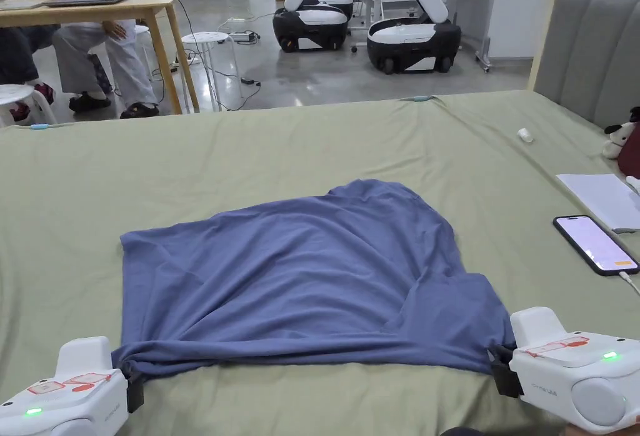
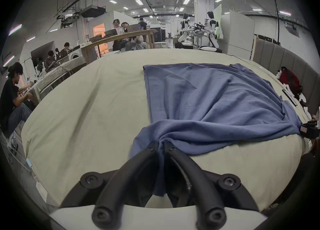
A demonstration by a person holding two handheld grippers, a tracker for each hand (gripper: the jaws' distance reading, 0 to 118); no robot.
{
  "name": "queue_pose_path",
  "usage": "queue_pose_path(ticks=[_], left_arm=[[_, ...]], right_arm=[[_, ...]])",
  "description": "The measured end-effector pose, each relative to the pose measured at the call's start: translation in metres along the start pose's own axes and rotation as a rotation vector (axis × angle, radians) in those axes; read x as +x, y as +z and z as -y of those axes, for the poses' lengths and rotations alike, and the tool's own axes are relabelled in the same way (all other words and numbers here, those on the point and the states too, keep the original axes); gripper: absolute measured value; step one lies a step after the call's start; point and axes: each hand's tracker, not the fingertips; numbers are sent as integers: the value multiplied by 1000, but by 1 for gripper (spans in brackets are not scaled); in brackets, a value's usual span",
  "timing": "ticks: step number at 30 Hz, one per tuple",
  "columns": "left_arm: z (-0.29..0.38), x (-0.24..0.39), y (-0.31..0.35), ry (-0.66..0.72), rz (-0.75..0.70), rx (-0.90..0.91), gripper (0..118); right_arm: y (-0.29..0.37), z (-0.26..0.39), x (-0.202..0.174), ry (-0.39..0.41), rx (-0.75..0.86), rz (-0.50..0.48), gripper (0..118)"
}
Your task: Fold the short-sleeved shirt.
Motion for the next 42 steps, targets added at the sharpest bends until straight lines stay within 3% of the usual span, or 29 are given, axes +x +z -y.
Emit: queue_pose_path(ticks=[9, 16, 20, 25, 30, 36, 37, 38, 39, 40, 41, 42], left_arm=[[-19, 0, 20, -7, 8, 58, 4], [-65, 1, 27, 11, 5, 122, 4], [-87, 3, 5, -8, -36, 112, 4], [-103, 7, -47, -15, -71, -38, 4], [-98, 12, -80, -4, -71, -110, 4], [-97, 18, -95, -21, -89, -130, 4], [-98, 19, -95, -21, -92, -129, 6], [-98, 16, -96, -15, -96, -126, 13], [-99, 15, -93, 1, -112, -108, 29], [-100, 15, -87, 4, -138, -73, 68], [-100, 14, -81, 3, -154, -41, 96], [-100, 12, -70, 7, -155, -10, 116]], right_arm=[[29, -23, -2, 29, 111, 25, 11], [20, -108, 2, 78, 226, 58, 11], [-16, -164, 4, 84, 248, 91, 11], [-98, -210, 9, 93, 152, 95, 11], [-167, -209, 13, 63, -3, 90, 11], [-190, -199, 13, 62, -18, 89, 11], [-187, -200, 14, 65, -16, 91, 16], [-182, -199, 14, 71, -3, 91, 28], [-174, -199, 15, 71, 15, 96, 52], [-160, -197, 14, 49, 47, 128, 89], [-148, -195, 15, 31, 78, 127, 111], [-131, -190, 15, 13, 111, 105, 118]])
